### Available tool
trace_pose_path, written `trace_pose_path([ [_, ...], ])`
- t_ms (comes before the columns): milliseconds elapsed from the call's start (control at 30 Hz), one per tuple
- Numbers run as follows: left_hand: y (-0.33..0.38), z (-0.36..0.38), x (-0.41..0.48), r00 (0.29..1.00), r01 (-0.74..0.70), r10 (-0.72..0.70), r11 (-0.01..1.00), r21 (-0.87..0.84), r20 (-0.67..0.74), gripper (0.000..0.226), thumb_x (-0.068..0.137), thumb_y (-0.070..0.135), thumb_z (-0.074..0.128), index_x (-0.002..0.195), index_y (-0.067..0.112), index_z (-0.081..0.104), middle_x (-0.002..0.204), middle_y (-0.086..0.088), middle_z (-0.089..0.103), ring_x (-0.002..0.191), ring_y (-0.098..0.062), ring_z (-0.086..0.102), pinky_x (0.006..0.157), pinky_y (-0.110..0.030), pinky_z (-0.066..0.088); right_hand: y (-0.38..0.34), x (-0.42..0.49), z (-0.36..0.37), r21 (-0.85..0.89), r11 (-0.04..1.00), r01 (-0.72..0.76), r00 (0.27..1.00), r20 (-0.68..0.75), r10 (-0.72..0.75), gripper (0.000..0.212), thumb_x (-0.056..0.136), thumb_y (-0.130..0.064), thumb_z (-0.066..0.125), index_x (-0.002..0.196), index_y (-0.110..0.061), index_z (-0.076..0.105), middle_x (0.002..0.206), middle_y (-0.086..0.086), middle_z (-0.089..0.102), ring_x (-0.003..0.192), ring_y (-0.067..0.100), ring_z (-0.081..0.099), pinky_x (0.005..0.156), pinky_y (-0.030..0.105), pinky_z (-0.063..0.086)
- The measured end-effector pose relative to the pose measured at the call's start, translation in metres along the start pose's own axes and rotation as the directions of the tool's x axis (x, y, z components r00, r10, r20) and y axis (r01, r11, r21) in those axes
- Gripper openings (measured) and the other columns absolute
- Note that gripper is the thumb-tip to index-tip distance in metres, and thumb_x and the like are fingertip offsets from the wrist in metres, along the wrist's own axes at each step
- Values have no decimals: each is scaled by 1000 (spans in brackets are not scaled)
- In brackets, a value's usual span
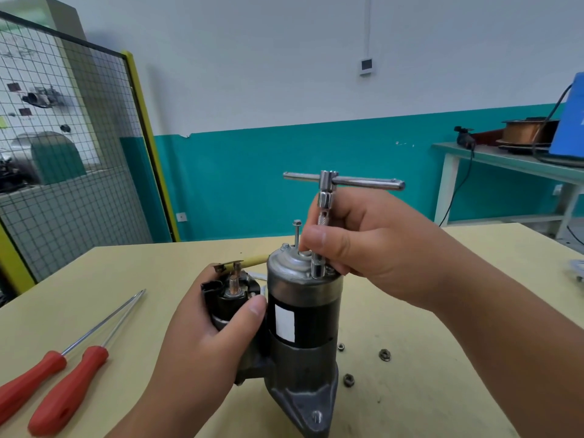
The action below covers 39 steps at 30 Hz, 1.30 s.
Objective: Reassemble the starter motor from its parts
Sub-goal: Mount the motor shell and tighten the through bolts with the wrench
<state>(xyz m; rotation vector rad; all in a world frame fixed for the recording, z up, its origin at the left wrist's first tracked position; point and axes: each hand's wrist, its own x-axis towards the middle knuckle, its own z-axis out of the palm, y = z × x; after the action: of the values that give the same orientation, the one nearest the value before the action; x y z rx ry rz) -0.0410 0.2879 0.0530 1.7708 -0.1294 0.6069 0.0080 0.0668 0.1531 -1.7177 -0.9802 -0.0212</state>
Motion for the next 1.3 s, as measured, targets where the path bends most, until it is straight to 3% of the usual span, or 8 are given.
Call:
trace_pose_path([
  [167, 1, 0, -1, 1000, 7, -7, 1000, -2, 0, 37, 69, 61, 66, 101, 41, 73, 93, 7, 79, 86, -11, 75, 77, -48, 58, 1, 0, 3, -72, 997, 23, 999, -42, -26, 37, 85, -52, 70, 84, -17, 60, 60, -11, 54, 57, 2, 50, 60, 18, 43],
  [433, 5, 3, -2, 999, 29, -29, 999, 13, -17, 41, 67, 66, 65, 102, 47, 70, 90, 12, 78, 79, -11, 75, 64, -44, 56, 7, 5, 23, -207, 978, 22, 948, -307, -86, 24, 87, -48, 65, 88, -27, 56, 66, -2, 52, 60, 10, 49, 62, 39, 47],
  [567, 7, 3, -1, 998, 50, -50, 999, 8, -34, 39, 66, 67, 66, 100, 49, 70, 84, 11, 76, 72, -23, 76, 54, -43, 52, 12, 6, 32, -218, 976, 0, 902, -420, -94, 31, 84, -44, 70, 105, -41, 48, 72, 5, 48, 59, 11, 48, 62, 44, 54],
  [700, 6, 3, -2, 999, 45, -45, 999, 11, -30, 39, 67, 66, 67, 101, 47, 70, 84, 10, 76, 69, -23, 75, 51, -38, 50, 14, 4, 29, -240, 970, 33, 914, -386, -127, 71, 91, -32, 72, 145, -56, 33, 66, -4, 44, 58, 5, 46, 59, 28, 50],
  [867, 9, 3, -4, 1000, 19, -19, 999, 31, -5, 39, 67, 65, 65, 101, 46, 70, 86, 11, 76, 73, -13, 74, 57, -40, 54, 8, 4, 14, -155, 983, 102, 925, -349, -151, 29, 99, -38, 54, 127, -36, 61, 67, -8, 49, 63, 2, 48, 61, 29, 42],
  [933, 10, 2, -5, 1000, -1, 0, 999, 48, 11, 38, 67, 63, 64, 99, 44, 70, 88, 10, 76, 79, -9, 73, 67, -40, 55, 7, 2, 8, -199, 974, 106, 922, -348, -171, 33, 103, -38, 44, 126, -30, 66, 86, -24, 59, 81, -4, 58, 72, 16, 42],
  [1033, 14, 2, -7, 999, -21, 17, 997, 74, 48, 39, 67, 63, 64, 100, 43, 69, 91, 9, 77, 84, -9, 72, 71, -39, 53, 5, -1, 4, -312, 943, 113, 929, -304, -212, 32, 105, -33, 41, 121, -28, 68, 111, -14, 67, 106, 2, 62, 88, 18, 46],
  [1300, 18, 4, -8, 998, -33, 28, 995, 93, 49, 40, 68, 64, 63, 102, 44, 68, 92, 13, 77, 85, -6, 72, 70, -37, 52, 4, -4, 0, -503, 820, 273, 844, -284, -455, 25, 106, -34, 41, 123, -34, 59, 107, -29, 61, 105, 2, 62, 89, 17, 43],
])
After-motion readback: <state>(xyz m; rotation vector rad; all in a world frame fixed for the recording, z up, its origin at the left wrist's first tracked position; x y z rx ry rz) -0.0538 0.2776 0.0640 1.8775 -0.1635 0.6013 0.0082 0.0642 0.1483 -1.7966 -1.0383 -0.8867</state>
